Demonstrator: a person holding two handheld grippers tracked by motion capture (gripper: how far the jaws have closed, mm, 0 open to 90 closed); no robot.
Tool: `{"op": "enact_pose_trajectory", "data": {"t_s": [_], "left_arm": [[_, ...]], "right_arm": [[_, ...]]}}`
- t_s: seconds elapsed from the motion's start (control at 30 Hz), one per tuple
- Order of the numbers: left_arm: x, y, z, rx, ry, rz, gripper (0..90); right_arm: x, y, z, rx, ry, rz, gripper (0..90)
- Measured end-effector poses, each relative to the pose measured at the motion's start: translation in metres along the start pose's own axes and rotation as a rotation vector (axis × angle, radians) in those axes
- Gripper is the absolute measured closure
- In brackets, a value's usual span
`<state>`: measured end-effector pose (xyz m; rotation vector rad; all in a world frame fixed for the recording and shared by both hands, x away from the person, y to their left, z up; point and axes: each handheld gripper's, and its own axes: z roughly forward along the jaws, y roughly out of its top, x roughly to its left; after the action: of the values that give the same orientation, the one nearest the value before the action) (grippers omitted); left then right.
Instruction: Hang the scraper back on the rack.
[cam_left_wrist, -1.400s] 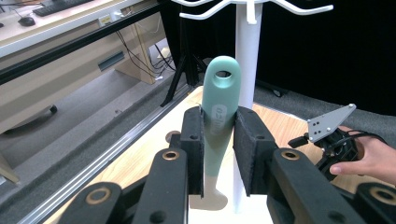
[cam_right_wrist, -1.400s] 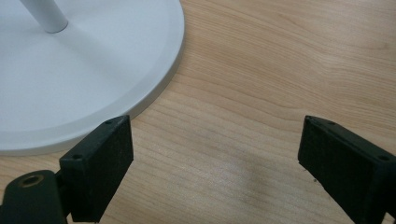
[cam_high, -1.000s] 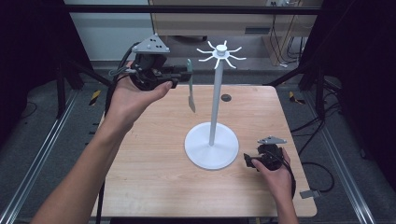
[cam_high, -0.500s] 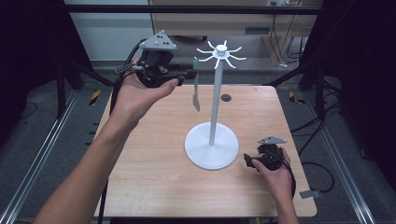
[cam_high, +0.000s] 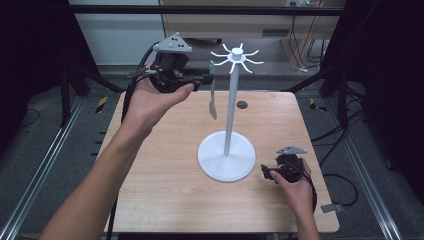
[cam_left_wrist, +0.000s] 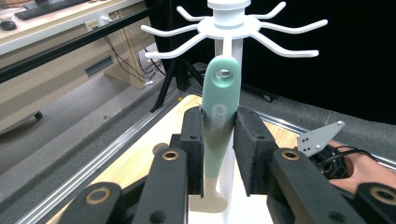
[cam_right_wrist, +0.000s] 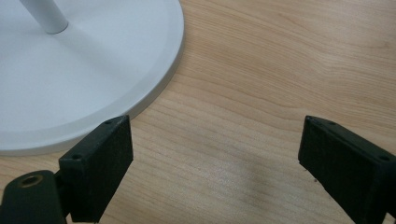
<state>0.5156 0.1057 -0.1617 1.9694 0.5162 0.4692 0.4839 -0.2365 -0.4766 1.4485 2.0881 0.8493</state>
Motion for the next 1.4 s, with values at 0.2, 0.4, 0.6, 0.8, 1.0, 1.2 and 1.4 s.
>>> {"op": "enact_pose_trajectory", "data": {"t_s": [0.2,0.4,0.6,0.8,1.0,1.2,1.4], "left_arm": [[-0.002,0.001,0.002,-0.005,-0.002,-0.001,74.1],[-0.001,0.001,0.008,0.003,-0.006,-0.006,74.1],[-0.002,0.000,0.013,0.005,-0.013,-0.009,74.1],[-0.003,0.000,0.018,0.002,-0.015,-0.011,74.1],[-0.002,-0.001,0.018,-0.005,-0.016,-0.012,74.0],[-0.002,-0.003,0.017,-0.018,-0.020,-0.014,73.8],[-0.002,-0.004,0.017,-0.026,-0.012,-0.010,73.3]], "right_arm": [[0.000,0.000,0.000,-0.001,0.002,-0.002,10.6],[0.000,0.000,0.000,0.001,0.000,-0.002,10.6],[-0.001,0.000,0.001,0.003,0.001,-0.003,10.6],[-0.001,0.000,0.001,0.002,0.001,-0.004,10.6],[-0.001,-0.001,0.001,0.004,0.001,0.001,10.5],[-0.001,-0.001,0.001,0.002,0.010,0.013,10.4],[-0.001,-0.001,0.001,0.000,0.010,0.009,10.4]]}}
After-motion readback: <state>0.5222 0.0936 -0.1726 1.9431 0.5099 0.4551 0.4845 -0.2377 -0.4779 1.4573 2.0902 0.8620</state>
